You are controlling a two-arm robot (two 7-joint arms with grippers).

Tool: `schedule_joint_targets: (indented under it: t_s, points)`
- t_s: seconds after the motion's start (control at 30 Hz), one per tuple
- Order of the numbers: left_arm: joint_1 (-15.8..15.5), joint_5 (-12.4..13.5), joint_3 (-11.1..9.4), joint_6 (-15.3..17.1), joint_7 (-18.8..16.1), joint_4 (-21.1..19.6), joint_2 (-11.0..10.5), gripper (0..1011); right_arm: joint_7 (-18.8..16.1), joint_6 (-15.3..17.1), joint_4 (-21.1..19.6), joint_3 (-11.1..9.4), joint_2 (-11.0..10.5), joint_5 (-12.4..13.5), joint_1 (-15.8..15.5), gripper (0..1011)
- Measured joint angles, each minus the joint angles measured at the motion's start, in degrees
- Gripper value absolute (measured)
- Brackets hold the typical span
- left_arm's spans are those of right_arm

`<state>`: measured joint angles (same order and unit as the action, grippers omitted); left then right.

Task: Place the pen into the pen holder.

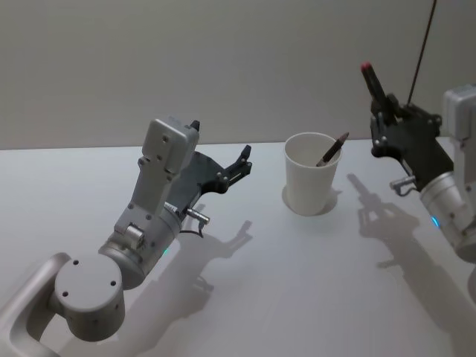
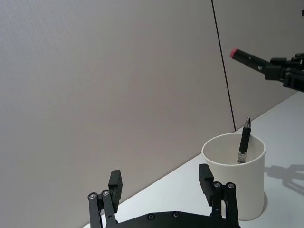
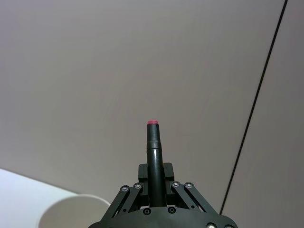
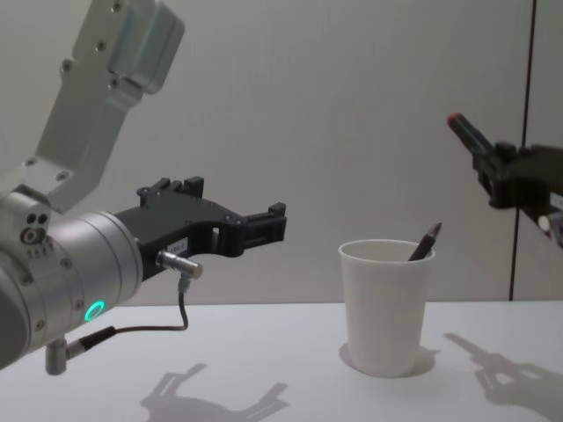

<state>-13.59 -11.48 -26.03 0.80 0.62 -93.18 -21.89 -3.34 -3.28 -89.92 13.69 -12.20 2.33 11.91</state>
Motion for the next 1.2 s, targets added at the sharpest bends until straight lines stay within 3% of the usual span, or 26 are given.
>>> schedule_joint_targets:
  t_s: [0.33, 1.2]
  points:
    - [0.0, 0.0, 0.0, 0.0, 0.0, 0.0, 0.0, 1001, -1.4, -8.3, 3.3, 1.2, 2.4, -2.1, 2.8, 169]
    - [0.0, 0.0, 0.0, 0.0, 0.0, 0.0, 0.0, 1001, -1.8, -16.0, 18.0, 4.0, 8.7, -6.8, 11.0, 169]
